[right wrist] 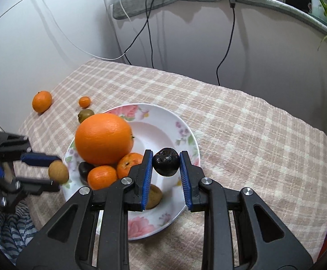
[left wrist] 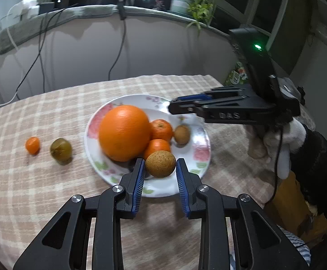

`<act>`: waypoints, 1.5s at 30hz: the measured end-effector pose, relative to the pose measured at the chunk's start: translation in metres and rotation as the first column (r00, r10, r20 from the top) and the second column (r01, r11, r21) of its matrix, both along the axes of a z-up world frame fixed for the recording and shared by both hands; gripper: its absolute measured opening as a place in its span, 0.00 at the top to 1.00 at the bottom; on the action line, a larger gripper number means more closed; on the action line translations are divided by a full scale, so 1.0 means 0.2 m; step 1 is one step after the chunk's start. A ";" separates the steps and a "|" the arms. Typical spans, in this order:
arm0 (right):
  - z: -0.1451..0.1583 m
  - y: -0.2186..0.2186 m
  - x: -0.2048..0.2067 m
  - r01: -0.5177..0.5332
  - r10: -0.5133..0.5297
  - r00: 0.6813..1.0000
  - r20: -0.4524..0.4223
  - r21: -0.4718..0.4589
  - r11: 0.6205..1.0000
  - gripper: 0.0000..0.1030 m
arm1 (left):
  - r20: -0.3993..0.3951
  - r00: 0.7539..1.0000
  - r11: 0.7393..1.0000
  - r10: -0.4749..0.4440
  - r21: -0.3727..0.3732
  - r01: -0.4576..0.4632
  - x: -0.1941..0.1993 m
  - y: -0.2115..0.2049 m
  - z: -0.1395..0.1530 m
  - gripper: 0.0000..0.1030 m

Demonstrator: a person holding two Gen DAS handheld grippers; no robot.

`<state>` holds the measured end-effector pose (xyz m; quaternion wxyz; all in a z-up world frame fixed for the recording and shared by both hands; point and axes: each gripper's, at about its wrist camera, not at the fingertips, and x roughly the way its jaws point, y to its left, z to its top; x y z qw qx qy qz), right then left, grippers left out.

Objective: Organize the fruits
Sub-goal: 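Carry the kiwi and plum onto the plate and open both grippers, then withdraw both open grippers from the plate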

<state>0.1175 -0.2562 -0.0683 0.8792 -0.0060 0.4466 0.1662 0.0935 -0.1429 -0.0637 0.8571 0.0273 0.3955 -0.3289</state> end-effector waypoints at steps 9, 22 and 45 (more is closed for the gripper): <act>-0.02 -0.02 0.02 0.000 0.000 1.000 -0.009 0.014 1.000 0.76 | 0.003 0.999 0.999 -0.037 0.011 0.037 -0.01 -0.11 -0.01 0.74; -0.03 -0.01 0.02 0.000 0.000 1.000 -0.015 0.009 1.000 0.76 | 0.007 0.999 0.998 -0.049 0.028 0.049 0.00 -0.15 -0.01 0.74; 0.07 0.04 -0.01 -0.019 0.019 0.999 0.042 -0.005 1.000 0.25 | 0.055 0.998 0.999 -0.020 0.031 0.018 -0.01 -0.08 0.03 0.44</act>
